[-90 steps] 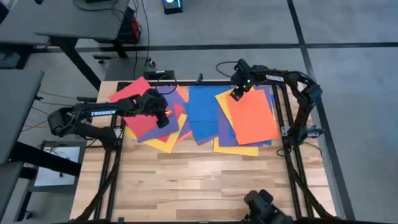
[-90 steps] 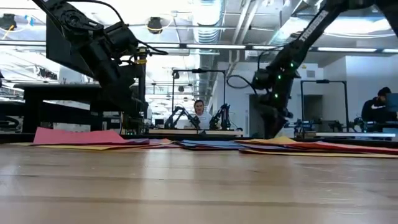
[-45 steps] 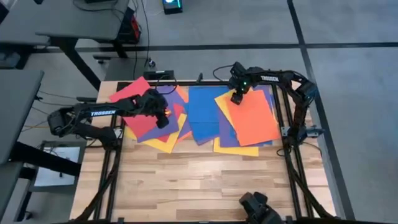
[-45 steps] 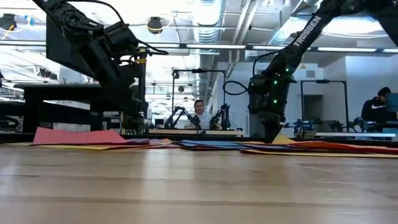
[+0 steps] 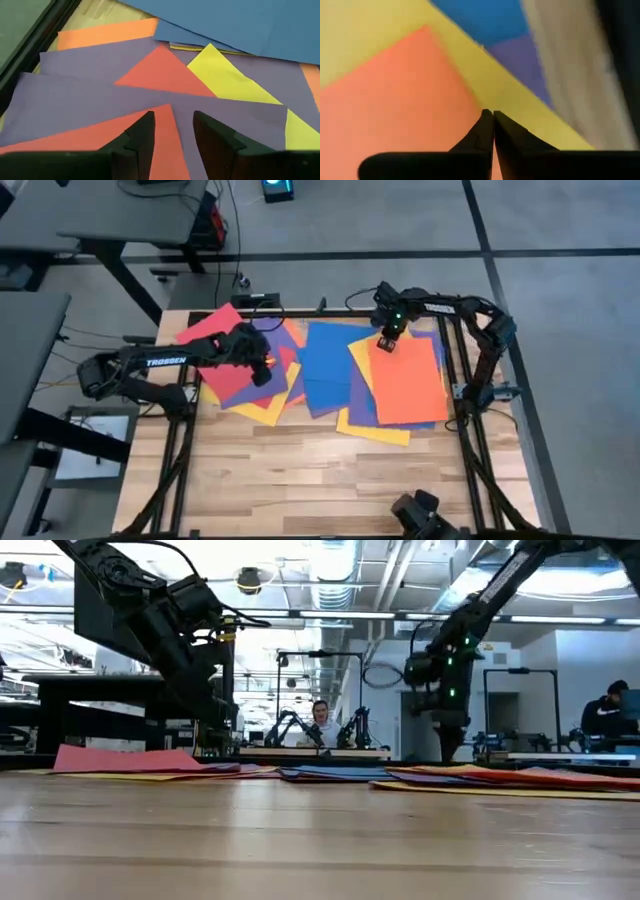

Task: Organize paper
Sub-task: Put the orange paper to the bottom right of the table

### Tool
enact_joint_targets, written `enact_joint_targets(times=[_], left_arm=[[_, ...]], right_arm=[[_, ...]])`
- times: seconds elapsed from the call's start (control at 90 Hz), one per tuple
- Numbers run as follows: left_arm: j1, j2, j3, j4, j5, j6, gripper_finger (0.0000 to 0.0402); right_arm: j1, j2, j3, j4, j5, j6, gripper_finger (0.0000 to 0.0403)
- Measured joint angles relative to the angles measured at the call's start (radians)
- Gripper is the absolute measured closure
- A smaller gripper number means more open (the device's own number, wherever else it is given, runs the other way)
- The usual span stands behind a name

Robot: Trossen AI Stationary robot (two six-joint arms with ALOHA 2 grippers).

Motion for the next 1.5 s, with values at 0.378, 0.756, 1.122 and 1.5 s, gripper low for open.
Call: enact_joint_targets(times=[0.378, 0.756, 1.122, 1.5], left_arm=[[-0.003, 0.0, 0.0, 0.014, 0.007, -0.001, 0.0283], [-0.078, 0.001, 0.0, 0.225, 0.169, -0.047, 0.0283], [-0.092, 0.001, 0.0, 0.17, 0.165, -0.028, 0.0283], [-0.092, 0.001, 0.0, 0.131, 0.16, 0.007, 0.0283]], right_arm=[[-0.002, -0.133, -0.032, -0.15, 0.001, 0.211, 0.04], [-0.209, -0.139, -0.242, -0.074, -0.318, 0.359, 0.0276], [0.317, -0.348, -0.477, 0.177, -0.248, 0.506, 0.022], [1.186, -0.52, -0.618, 0.217, 0.405, 1.013, 0.0228]])
